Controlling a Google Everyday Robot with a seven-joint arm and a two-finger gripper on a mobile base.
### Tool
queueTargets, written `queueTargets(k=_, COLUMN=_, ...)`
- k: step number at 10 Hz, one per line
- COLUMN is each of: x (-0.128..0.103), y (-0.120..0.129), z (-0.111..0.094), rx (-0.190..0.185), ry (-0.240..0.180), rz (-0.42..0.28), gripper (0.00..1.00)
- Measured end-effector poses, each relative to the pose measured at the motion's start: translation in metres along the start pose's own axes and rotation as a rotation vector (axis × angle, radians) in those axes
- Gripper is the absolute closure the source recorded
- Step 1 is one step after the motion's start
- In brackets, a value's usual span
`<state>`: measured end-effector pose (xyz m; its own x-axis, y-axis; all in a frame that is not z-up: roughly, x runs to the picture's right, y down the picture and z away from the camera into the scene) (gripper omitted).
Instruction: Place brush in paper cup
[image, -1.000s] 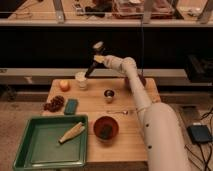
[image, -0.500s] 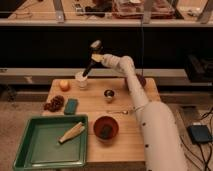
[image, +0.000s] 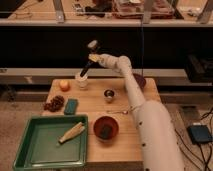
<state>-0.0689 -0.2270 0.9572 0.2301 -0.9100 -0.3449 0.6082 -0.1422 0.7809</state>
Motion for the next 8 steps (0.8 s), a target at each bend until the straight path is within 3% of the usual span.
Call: queueTargets(k=8, x=-0.019, y=0.003, z=0.009, rx=0.013, ry=0.005, rz=-0.04, gripper=1.0)
